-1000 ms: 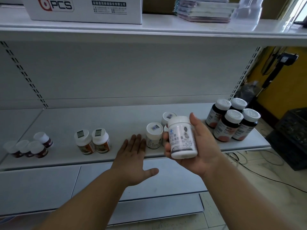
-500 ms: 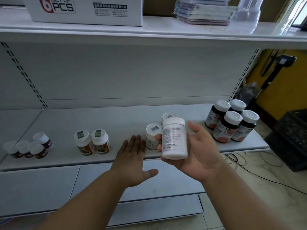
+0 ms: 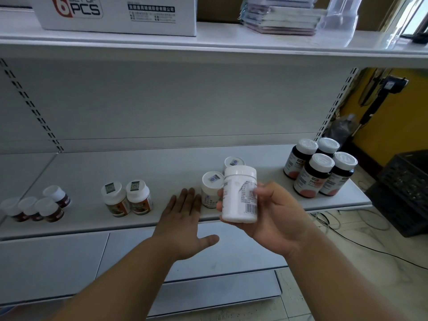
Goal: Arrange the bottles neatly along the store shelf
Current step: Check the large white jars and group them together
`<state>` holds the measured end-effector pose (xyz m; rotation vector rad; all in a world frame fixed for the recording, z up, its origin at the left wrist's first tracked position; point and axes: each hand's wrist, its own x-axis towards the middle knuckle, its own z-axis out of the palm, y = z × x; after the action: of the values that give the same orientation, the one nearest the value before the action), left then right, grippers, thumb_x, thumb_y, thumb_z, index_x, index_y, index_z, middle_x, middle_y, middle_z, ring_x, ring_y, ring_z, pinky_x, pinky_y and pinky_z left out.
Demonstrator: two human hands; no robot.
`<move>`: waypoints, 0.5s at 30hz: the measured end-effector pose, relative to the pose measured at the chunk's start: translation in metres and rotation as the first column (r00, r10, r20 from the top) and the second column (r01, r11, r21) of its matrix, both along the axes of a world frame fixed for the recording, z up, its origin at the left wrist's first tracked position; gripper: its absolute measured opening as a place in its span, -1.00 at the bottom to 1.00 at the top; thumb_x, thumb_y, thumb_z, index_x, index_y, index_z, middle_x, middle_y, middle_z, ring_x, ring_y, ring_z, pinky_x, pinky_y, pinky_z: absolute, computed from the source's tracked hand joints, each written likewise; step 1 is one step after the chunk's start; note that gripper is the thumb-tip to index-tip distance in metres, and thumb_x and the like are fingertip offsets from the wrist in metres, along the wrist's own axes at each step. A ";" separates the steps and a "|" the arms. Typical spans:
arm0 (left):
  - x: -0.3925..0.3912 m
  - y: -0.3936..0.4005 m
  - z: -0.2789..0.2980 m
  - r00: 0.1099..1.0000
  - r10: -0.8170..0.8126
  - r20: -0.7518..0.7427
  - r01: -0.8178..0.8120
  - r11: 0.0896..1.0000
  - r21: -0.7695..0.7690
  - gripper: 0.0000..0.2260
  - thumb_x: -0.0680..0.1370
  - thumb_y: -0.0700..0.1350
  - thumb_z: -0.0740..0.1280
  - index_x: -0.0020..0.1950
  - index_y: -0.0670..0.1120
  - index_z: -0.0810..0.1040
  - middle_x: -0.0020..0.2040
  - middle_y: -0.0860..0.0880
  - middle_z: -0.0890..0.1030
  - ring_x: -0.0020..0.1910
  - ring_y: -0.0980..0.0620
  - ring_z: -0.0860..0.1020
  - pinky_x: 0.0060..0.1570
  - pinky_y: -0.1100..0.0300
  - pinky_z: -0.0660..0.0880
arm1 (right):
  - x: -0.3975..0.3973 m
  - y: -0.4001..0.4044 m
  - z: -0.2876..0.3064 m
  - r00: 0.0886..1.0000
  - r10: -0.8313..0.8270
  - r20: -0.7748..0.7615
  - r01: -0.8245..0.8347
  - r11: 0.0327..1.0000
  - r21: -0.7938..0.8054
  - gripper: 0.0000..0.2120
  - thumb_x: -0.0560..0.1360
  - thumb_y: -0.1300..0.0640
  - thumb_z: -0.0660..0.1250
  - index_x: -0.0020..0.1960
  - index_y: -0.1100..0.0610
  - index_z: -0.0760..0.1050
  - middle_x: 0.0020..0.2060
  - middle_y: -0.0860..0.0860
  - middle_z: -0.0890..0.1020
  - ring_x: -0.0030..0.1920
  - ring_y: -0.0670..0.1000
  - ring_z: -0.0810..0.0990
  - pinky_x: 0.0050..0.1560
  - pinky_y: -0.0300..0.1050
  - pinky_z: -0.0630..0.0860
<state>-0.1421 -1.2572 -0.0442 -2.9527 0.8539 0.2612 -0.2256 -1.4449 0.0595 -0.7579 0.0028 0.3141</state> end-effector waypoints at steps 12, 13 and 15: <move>0.001 0.002 -0.003 0.999 -0.024 0.021 0.025 0.999 -0.036 0.08 0.25 0.57 -0.27 0.59 -0.09 -0.31 0.58 -0.10 -0.33 0.55 -0.05 -0.36 0.50 0.00 -0.34 | -0.004 -0.001 -0.007 0.954 -0.088 0.288 0.256 0.738 -0.625 -0.37 0.25 0.29 0.53 0.26 0.09 0.41 0.09 0.13 0.62 0.14 0.14 0.61 0.09 -0.01 0.55; 0.001 0.002 -0.003 1.000 -0.023 0.022 0.024 0.999 -0.038 0.08 0.26 0.56 -0.26 0.59 -0.09 -0.30 0.58 -0.10 -0.33 0.55 -0.05 -0.36 0.50 0.00 -0.34 | -0.005 -0.002 -0.007 0.953 -0.078 0.292 0.258 0.715 -0.650 -0.37 0.24 0.27 0.54 0.24 0.05 0.41 0.09 0.11 0.62 0.14 0.14 0.60 0.09 0.02 0.56; 0.000 0.002 -0.003 1.000 -0.017 0.021 0.018 0.999 -0.035 0.07 0.27 0.56 -0.25 0.59 -0.09 -0.31 0.58 -0.09 -0.35 0.55 -0.05 -0.36 0.51 -0.01 -0.34 | -0.005 -0.002 -0.009 0.950 -0.074 0.304 0.276 0.653 -0.705 -0.36 0.21 0.19 0.59 0.21 -0.02 0.41 0.09 0.04 0.62 0.15 0.13 0.59 0.13 0.12 0.57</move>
<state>-0.1417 -1.2553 -0.0475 -2.9732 0.8910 0.2158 -0.2305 -1.4473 0.0503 -1.6141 -0.0357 0.0037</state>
